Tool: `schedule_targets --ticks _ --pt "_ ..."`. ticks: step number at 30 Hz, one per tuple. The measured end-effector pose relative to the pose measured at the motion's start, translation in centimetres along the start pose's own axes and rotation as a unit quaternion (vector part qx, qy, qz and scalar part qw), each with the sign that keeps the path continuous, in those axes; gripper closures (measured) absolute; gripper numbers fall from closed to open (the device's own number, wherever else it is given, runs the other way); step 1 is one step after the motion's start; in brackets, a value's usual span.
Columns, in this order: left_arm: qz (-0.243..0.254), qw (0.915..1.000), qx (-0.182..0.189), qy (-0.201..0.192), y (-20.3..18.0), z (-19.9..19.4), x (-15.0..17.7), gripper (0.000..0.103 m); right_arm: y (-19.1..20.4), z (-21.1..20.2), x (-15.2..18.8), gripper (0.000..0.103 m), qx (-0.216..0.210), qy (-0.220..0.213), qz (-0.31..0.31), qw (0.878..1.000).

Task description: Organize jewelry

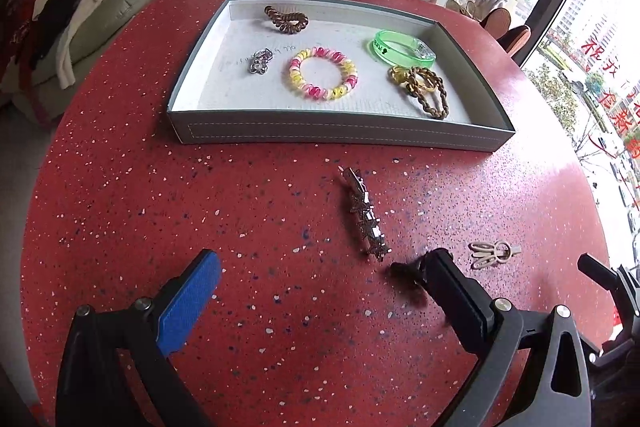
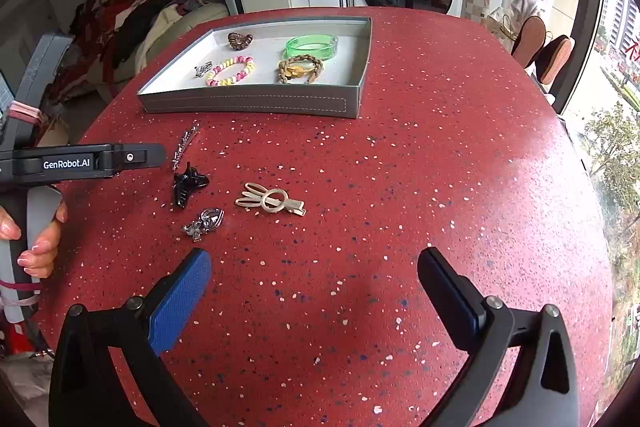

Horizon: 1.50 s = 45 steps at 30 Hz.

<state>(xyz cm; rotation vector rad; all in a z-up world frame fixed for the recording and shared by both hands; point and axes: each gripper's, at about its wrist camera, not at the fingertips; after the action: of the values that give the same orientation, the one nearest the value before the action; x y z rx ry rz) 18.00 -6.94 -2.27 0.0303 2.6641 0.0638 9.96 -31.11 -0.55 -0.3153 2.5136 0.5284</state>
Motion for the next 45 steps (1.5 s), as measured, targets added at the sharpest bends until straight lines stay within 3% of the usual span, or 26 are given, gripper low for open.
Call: schedule_targets --ticks 13,24,26,28,33,36,37,38,40,45 --pt "0.013 0.9997 -0.022 0.003 -1.1 2.4 -1.5 0.0 1.4 4.3 -2.4 0.004 -0.007 0.073 -0.091 0.993" --pt "0.036 0.9984 -0.042 -0.009 -1.8 2.6 -1.4 0.003 1.3 5.5 -2.8 0.041 -0.017 0.092 -0.112 0.989" --pt "0.044 0.9977 -0.05 -0.015 -2.1 2.4 -1.3 0.013 1.6 5.5 -2.9 0.048 -0.02 0.096 -0.117 0.988" --pt "0.054 0.9971 -0.05 -0.018 -2.5 2.3 -1.2 0.015 1.8 5.5 -3.0 0.054 -0.024 0.099 -0.12 0.988" --pt "0.064 0.9964 -0.048 -0.025 -2.8 1.9 -1.0 0.033 2.2 5.4 -2.9 0.067 -0.024 0.105 -0.12 0.987" --pt "0.07 0.9962 -0.045 -0.029 -2.8 1.6 -0.9 0.049 2.3 5.3 -2.8 0.078 -0.02 0.109 -0.114 0.987" --pt "0.07 0.9962 -0.043 -0.028 -2.8 1.6 -0.9 0.05 2.3 5.3 -2.8 0.085 -0.017 0.109 -0.112 0.988" --pt "0.07 0.9963 -0.041 -0.029 -2.7 1.5 -0.8 0.057 2.4 5.2 -2.7 0.094 -0.015 0.109 -0.109 0.988" --pt "0.073 0.9962 -0.035 -0.031 -2.5 1.5 -0.8 0.072 2.5 5.1 -2.5 0.094 -0.006 0.107 -0.103 0.989" --pt "0.068 0.9971 -0.008 -0.034 -1.7 1.1 -0.5 0.076 2.6 4.5 -2.1 0.094 0.005 0.091 -0.084 0.992"
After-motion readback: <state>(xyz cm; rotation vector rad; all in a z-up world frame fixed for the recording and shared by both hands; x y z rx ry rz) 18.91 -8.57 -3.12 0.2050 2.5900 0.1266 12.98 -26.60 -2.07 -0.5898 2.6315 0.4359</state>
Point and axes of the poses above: each gripper's, at about its wrist camera, not at the fingertips, and z roughly the way its jaws point, y to its left, x to its underside, and after that the axes turned 14 degrees about -x, right-handed
